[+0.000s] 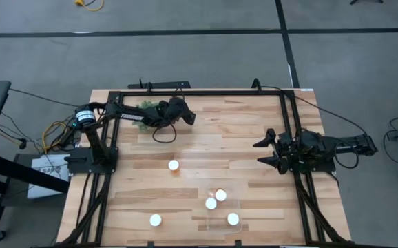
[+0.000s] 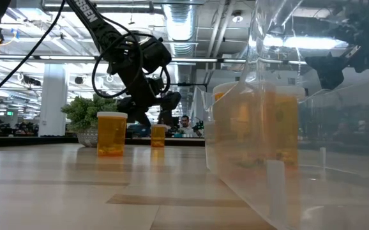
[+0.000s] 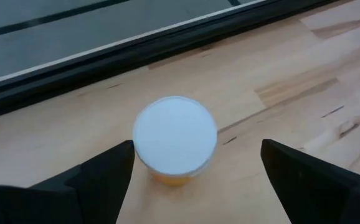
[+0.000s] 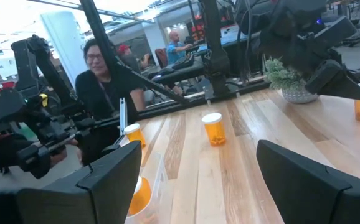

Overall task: Pick and place pill bottles into a basket
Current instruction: Put the top orange pill bottle into the transparent bin

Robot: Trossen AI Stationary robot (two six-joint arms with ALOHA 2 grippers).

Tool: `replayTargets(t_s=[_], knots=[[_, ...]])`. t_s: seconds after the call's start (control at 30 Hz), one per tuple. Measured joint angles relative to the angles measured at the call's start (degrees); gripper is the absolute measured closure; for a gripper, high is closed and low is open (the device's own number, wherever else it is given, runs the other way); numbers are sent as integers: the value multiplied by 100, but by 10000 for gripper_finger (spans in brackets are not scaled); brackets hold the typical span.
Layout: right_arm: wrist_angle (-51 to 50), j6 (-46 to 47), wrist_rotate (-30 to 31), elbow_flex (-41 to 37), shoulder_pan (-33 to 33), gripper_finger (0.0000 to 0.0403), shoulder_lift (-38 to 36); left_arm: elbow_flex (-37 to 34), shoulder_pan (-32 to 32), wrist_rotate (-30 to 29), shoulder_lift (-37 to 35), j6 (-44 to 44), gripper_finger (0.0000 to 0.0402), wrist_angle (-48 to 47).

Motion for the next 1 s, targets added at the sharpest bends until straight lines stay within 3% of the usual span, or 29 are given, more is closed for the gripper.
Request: replayTargets(t_s=[0.33,0.63,1.0], knots=[[0,0,0,0,-1,92,0,15,63,440,897,-110,96,304],[1,0,1,0,1,92,1,4,35,25,706,82,111,706],[0,-1,0,0,-1,92,0,-4,74,37,715,81,116,743]])
